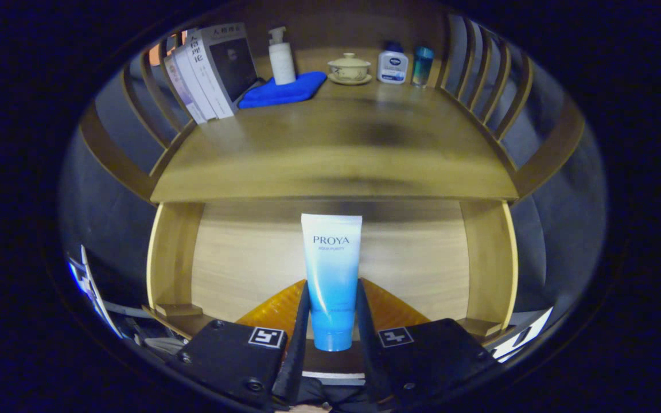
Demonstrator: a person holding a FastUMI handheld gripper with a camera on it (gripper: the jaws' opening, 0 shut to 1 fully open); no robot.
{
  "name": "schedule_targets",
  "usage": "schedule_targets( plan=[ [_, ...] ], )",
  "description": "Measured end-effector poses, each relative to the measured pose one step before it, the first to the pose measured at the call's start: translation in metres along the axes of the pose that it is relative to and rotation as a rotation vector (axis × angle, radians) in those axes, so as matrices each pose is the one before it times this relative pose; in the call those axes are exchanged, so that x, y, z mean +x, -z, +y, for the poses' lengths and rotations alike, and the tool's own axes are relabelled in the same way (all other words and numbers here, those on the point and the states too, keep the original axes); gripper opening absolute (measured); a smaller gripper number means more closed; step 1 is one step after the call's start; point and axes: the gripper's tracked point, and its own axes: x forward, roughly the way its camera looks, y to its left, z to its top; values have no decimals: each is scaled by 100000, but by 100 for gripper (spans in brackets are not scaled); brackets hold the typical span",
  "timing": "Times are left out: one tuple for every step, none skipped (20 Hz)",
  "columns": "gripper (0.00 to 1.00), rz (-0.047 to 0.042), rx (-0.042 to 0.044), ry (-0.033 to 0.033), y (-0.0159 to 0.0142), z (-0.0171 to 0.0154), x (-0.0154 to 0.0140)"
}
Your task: Pull open the drawer, take out the items inside it, and place them on the countertop above the cabinet.
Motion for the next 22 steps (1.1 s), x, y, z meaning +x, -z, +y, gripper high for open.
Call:
schedule_targets(
  plan=[
    [46,-313,95,136,-634,63,-287],
    [46,-320,133,554,-619,-52,-271],
    [46,-575,123,757,-828,-86,-76],
    [46,-238,-84,936,-851,-38,-22],
    [46,-311,197,432,-862,35,130],
    [46,-46,517,668,-812,-16,153],
    [46,94,610,277,-674,50,99],
    [46,145,785,-280,-778,120,160],
    [46,103,953,-20,-724,153,149],
    [46,365,983,688,-600,3,302],
    [46,63,152,150,-730,103,202],
    [46,62,-626,-277,-1038,28,516],
    [46,-183,232,-101,-754,191,365],
    [46,-256,466,-181,-877,116,445],
    [46,-276,511,-245,-759,141,376],
    [46,-346,-148,-87,-758,48,193],
    [46,-510,-202,40,-651,-4,356],
    [46,-761,-23,408,-825,9,366],
    [46,-386,-517,216,-360,-163,403],
    [46,-693,-439,-150,-411,41,282],
    [46,-575,-568,32,-150,17,300],
    [46,-200,220,-682,-229,5,470]
  ],
)
